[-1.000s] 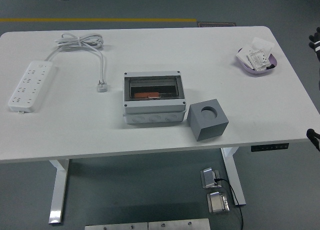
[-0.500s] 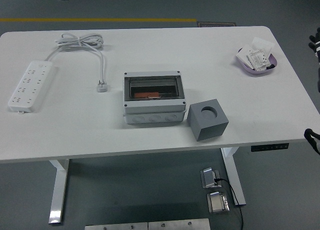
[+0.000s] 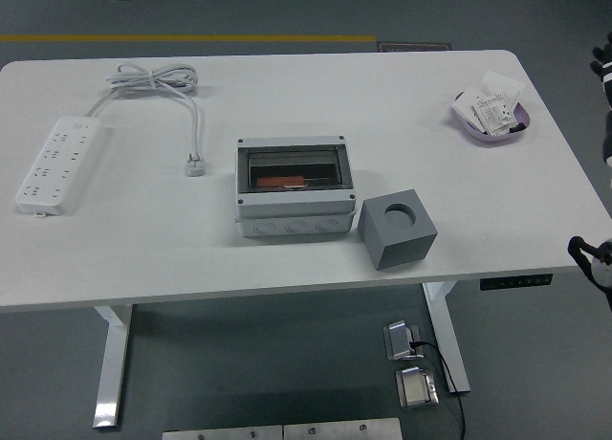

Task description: Fetch the battery,place it into the box,close the lid of the box

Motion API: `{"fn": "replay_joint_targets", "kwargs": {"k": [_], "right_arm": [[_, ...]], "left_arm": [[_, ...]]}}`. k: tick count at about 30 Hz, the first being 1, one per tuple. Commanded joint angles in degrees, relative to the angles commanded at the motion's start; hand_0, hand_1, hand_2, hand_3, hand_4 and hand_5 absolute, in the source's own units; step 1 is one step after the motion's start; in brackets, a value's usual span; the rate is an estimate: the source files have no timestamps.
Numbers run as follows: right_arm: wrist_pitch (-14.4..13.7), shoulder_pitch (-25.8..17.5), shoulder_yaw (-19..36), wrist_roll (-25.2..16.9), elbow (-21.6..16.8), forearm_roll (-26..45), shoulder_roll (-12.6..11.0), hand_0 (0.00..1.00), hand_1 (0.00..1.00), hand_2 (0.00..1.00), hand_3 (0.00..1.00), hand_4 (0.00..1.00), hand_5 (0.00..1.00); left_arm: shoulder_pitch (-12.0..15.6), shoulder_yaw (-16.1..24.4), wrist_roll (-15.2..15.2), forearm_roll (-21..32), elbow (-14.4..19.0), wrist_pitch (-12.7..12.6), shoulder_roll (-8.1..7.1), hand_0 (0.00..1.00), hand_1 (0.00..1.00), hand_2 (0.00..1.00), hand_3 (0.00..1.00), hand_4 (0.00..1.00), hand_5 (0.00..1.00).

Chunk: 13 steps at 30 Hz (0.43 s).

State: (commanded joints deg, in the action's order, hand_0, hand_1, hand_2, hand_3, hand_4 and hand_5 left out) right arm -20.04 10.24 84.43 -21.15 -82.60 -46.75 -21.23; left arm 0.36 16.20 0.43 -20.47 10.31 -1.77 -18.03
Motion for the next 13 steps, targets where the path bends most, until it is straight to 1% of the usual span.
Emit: {"fn": "replay_joint_targets", "kwargs": {"k": [2, 4, 9, 10, 13], "right_arm": [[-2.0, 0.4, -0.2, 0.0, -0.3, -1.2, 0.2, 0.840, 0.764, 0.783, 0.822, 0.672, 0.332], [-3.0, 0.8, -0.3, 0.2, -0.5, -1.8, 0.3, 0.837, 0.763, 0.780, 0.823, 0.675, 0.335], [-2.9, 1.1, -0.4, 0.5, -0.4, -2.0, 0.3, 0.837, 0.763, 0.780, 0.823, 0.675, 0.335], [-2.7, 1.1, -0.3, 0.5, -0.4, -2.0, 0.3, 0.778, 0.745, 0.795, 0.840, 0.805, 0.341], [-2.3, 0.9, 0.0, 0.5, -0.4, -1.7, 0.3, 0.778, 0.745, 0.795, 0.840, 0.805, 0.341]], "left_arm": [[-0.1, -0.4, -0.1, 0.4, 0.0, 0.0, 0.09, 0.633, 0.707, 0.640, 0.635, 0.711, 0.191], [-0.1, -0.7, -0.1, 0.7, 0.0, 0.0, 0.15, 0.633, 0.706, 0.640, 0.635, 0.712, 0.193], [-0.2, -0.5, -0.1, 0.5, 0.0, 0.0, 0.22, 0.633, 0.706, 0.640, 0.635, 0.712, 0.193], [-0.1, -0.3, 0.0, 0.2, 0.0, 0.0, 0.24, 0.632, 0.703, 0.639, 0.635, 0.711, 0.192], [-0.1, 0.2, -0.1, -0.3, 0.0, 0.0, 0.30, 0.632, 0.703, 0.639, 0.635, 0.711, 0.192]]}}
